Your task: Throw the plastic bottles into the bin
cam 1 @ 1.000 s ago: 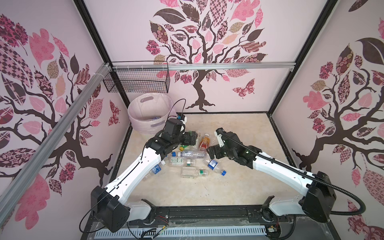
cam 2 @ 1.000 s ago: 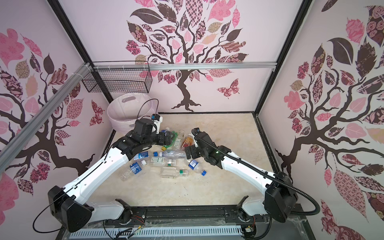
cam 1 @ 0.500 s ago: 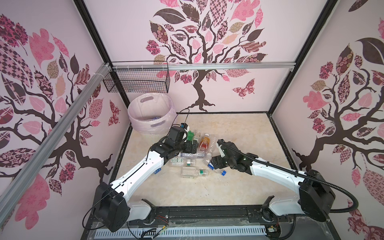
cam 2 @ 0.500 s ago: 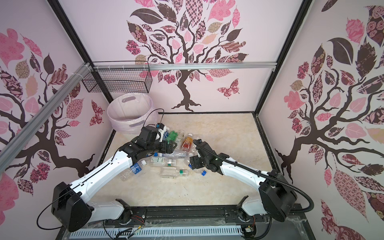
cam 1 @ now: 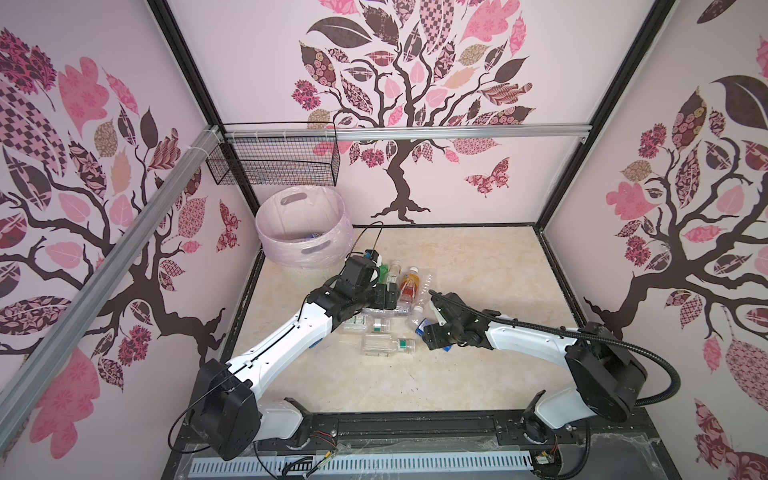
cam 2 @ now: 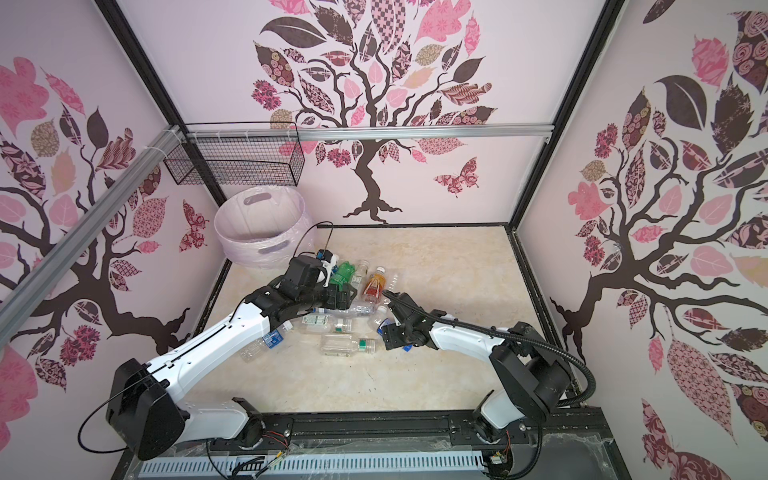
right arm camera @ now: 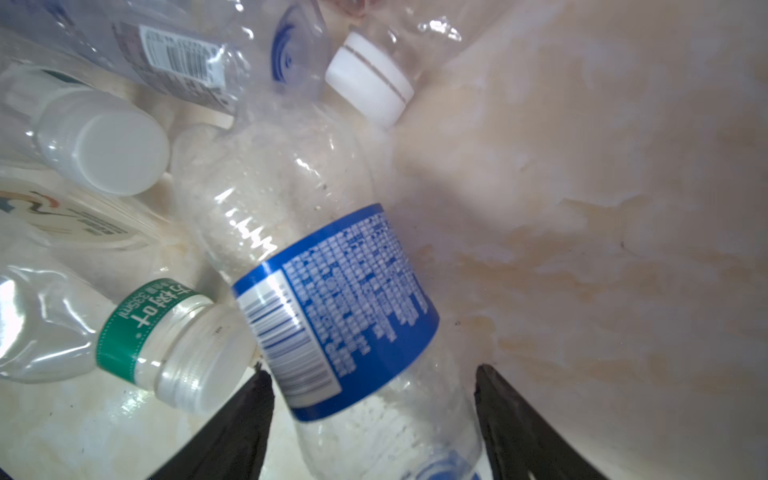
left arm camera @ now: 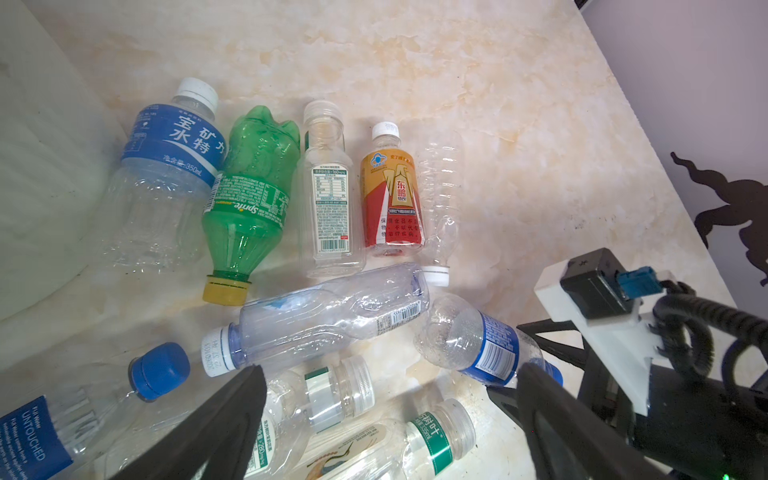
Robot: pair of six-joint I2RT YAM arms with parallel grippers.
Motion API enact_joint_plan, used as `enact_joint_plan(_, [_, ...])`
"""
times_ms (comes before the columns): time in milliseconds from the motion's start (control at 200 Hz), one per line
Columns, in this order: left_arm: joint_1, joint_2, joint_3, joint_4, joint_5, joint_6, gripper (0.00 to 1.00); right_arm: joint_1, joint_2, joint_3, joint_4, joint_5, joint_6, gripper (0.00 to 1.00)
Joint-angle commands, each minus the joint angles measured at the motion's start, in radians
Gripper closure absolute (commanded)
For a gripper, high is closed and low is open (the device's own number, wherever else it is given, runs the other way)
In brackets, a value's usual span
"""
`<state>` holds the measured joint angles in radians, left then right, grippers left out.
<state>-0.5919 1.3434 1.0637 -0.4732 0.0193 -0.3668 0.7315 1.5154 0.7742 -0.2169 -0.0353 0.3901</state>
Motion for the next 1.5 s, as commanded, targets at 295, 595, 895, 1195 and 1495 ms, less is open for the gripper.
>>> enact_joint_plan(295, [-0.002, 0.032, 0.052, -0.069, -0.177, -0.041, 0.03, -0.001, 0.059, -0.007, 0.047, 0.001, 0.008, 0.30])
enact_joint_plan(595, [0.005, 0.008, 0.037, -0.070, -0.212, -0.020, 0.03, -0.001, 0.069, -0.007, 0.059, 0.010, 0.004, 0.40])
enact_joint_plan(895, [0.030, 0.028, 0.042, -0.071, -0.188, -0.057, 0.03, -0.002, 0.045, -0.019, 0.054, 0.024, -0.003, 0.46])
enact_joint_plan(1195, [0.035, 0.038, 0.069, -0.095, -0.160, -0.033, 0.03, -0.001, 0.007, -0.018, 0.038, 0.029, -0.016, 0.46])
enact_joint_plan(1495, [0.035, 0.006, 0.075, -0.069, -0.100, -0.021, 0.03, -0.001, -0.067, 0.031, -0.022, 0.045, -0.037, 0.47])
